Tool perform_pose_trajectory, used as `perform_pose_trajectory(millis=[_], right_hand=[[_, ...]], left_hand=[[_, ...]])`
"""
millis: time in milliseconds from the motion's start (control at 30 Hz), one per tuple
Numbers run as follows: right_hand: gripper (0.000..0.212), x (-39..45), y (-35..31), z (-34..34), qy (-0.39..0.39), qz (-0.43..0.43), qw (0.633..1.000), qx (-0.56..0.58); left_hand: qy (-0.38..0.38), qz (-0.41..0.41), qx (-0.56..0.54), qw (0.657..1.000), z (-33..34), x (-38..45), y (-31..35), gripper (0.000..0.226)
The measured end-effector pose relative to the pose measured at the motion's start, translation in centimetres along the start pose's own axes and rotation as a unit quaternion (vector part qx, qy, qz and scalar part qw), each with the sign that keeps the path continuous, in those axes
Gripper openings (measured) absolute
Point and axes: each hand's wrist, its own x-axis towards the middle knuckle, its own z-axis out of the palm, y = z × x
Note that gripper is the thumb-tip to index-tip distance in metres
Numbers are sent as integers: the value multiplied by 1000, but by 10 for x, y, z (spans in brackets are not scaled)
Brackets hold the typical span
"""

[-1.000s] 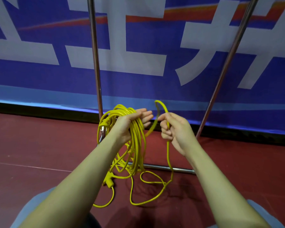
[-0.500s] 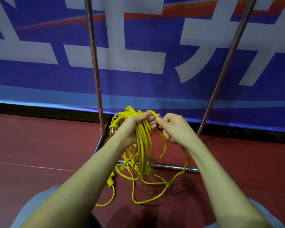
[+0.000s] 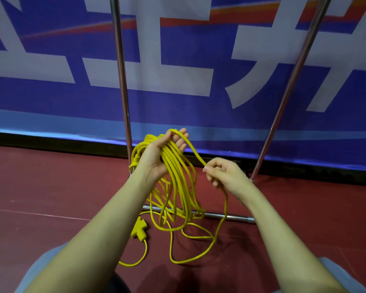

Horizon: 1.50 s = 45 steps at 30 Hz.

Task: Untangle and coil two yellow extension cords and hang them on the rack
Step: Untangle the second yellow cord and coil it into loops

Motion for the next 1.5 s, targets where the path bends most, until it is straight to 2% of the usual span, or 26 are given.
perform_pose_trajectory(millis=[67, 133, 233, 333, 467, 567, 600, 667, 700, 833, 900, 1033, 1133, 1200, 1300, 1367, 1433, 1500], right_hand=[[20, 1, -2, 1, 56, -41, 997, 41], [22, 2, -7, 3, 81, -74, 993, 36], [23, 1, -13, 9, 49, -110, 991, -49], [23, 0, -12, 10, 15, -106, 990, -88], [8, 5, -1, 9, 35, -81, 994, -69], [24, 8, 8, 9, 54, -80, 985, -144], [24, 8, 10, 9, 55, -85, 981, -166], [10, 7, 10, 7, 53, -94, 973, -205], [5, 8, 10, 6, 61, -92, 967, -228], [14, 12, 20, 2, 173, -74, 923, -336], [9, 14, 24, 1, 208, -60, 904, -368], [6, 20, 28, 3, 245, -72, 911, -324], [19, 20, 26, 7, 206, -81, 960, -171], [28, 17, 21, 9, 134, -112, 979, -104], [47, 12, 9, 14, -10, -116, 988, -101], [53, 15, 8, 16, -72, -103, 979, -159], [49, 15, 6, 19, -90, -92, 971, -200], [33, 13, 1, 18, -78, -91, 980, -158]], left_hand=[[4, 10, 10, 1000, -1, 0, 3, 28], [7, -5, 49, 999, 1, -2, 1, 23], [8, -33, 80, 996, 3, -5, -8, 26], [3, -19, 58, 998, 5, -7, -9, 22], [20, 10, 37, 999, 10, -8, -8, 17], [14, 13, 38, 999, 12, -9, -5, 18], [11, 12, 37, 999, 13, -10, -3, 18], [8, 10, 37, 999, 13, -11, -2, 19], [7, 8, 41, 999, 13, -12, -1, 19], [-4, -7, 54, 999, 14, -17, -1, 22], [-10, -12, 57, 998, 16, -19, -1, 23], [-9, -11, 55, 998, 21, -23, -2, 23], [4, 7, 16, 1000, 21, -22, 0, 22], [14, 15, -17, 1000, 19, -20, 2, 20], [14, 17, -31, 999, 17, -19, 5, 20], [10, 15, -29, 999, 17, -20, 7, 21], [10, 16, -31, 999, 17, -20, 9, 22], [13, 23, -32, 999, 16, -19, 12, 21]])
